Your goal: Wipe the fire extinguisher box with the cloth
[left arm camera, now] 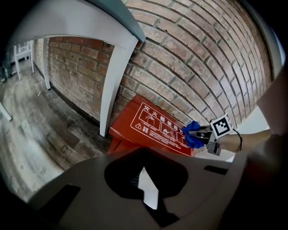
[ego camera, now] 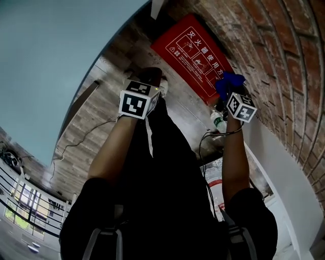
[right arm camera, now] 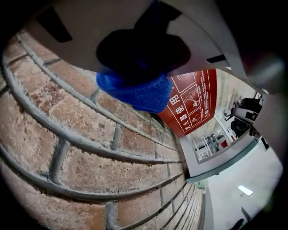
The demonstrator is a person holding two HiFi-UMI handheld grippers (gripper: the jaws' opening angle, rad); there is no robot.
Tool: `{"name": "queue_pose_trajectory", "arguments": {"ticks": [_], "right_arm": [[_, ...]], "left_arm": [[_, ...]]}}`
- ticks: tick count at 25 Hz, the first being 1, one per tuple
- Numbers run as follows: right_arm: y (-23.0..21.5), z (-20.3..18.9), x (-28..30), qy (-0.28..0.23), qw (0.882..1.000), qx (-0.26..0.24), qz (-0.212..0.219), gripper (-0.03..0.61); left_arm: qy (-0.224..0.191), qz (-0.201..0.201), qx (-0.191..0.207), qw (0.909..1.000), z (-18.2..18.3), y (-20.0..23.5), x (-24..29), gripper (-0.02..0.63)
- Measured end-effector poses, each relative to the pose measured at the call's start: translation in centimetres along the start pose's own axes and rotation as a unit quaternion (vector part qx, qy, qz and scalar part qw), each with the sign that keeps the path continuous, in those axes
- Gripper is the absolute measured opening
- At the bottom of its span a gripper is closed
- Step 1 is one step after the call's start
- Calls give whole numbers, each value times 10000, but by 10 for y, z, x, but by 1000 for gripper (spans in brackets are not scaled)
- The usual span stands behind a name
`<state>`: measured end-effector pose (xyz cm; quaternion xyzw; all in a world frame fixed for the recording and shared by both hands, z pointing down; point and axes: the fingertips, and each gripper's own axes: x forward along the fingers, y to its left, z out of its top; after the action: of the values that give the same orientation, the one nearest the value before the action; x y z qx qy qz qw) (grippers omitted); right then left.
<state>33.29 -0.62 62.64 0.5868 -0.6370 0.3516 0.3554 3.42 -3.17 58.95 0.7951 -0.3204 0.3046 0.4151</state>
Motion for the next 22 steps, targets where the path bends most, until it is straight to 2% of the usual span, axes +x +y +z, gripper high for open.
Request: {"name": "queue_pose_trajectory", "arguments": {"ticks": [3,7,11,16,22], "right_arm": [[2,3,-10,-83,9996,273,-27,97],[7,28,-36,-414,9980,474,39,97],[24,52,-66,-664,9966,397,295,97],[51,75,-111,-729,9957,256,503,97],[83,104,-175,-1241,9867,395,972,97]], "left_arm": [[-46,2,129,9999,20,-13,-13,5],[-200,-18,275,9994,52,-34,-34,5],[-266,-41,309,9992,71,-54,-56,5],[-296,-108,475,9984,90,-88,-81,5],[-391,-140,681,9968,109,-130,-113,5]]}}
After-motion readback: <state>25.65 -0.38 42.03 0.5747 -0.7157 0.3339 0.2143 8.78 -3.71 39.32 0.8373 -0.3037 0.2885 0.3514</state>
